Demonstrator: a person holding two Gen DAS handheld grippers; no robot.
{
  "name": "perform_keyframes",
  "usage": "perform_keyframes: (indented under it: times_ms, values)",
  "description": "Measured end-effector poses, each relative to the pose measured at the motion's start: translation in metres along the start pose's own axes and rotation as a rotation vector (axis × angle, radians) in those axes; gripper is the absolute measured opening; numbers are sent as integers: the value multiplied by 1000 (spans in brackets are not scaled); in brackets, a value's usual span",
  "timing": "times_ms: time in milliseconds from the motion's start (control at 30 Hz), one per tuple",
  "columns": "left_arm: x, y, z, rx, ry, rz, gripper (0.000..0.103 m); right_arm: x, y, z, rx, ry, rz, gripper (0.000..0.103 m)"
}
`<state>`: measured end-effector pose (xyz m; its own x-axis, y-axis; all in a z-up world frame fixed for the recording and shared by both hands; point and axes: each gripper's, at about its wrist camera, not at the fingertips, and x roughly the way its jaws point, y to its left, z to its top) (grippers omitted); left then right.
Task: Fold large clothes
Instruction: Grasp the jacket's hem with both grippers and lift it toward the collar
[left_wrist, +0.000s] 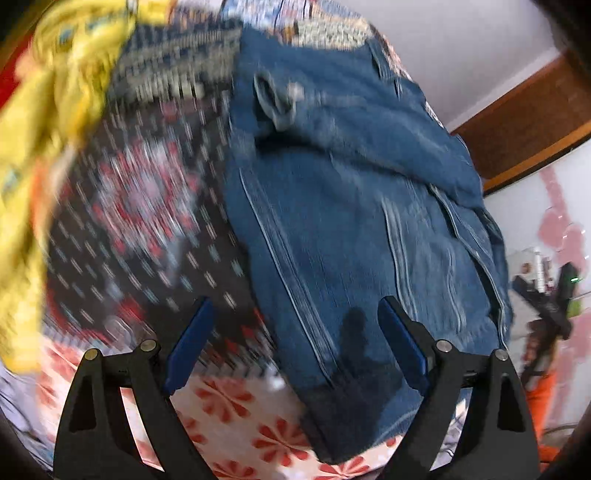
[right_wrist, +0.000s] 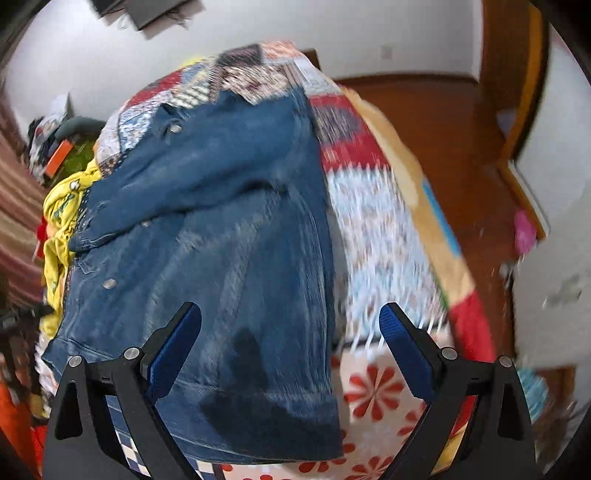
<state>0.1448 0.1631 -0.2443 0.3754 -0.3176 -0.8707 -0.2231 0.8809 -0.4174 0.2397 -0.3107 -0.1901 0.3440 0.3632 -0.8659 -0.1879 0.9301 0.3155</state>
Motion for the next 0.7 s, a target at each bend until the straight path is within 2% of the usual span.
perform_keyframes:
  times_ms: [100,200,300,367,400,467,500,533,567,633,700]
  values:
    - [16,1,-16,-48,44,-65,90,8,-9,-13,73,13,40,96]
    - [17,-1,-22,-64,20,-92,90,14,-8,-15,92,20,79,96]
    - [13,-8,-26,-38,11,-186,86,17,-3,-9,82,9,80,94]
    - [11,-16,-28,-4,5,-196,69,21,1,-6,62,14,102,84]
    - [10,-21,-29,16,4,-191,64,23,3,-6,54,15,111,81]
    - [9,-29,-28,40,-5,-175,38,27,9,-5,23,25,113,62]
    - [8,-32,-26,51,-10,-156,32,28,12,-4,2,33,103,56]
    - [8,-34,-24,56,-14,-149,23,30,13,-4,-13,39,101,44]
    - [5,-37,-20,64,-23,-144,21,30,16,-3,-24,46,107,28]
    - [-2,-44,-10,87,-56,-129,18,28,17,0,-28,50,99,13]
    - [-15,-55,3,116,-110,-117,17,25,17,4,-33,43,118,12]
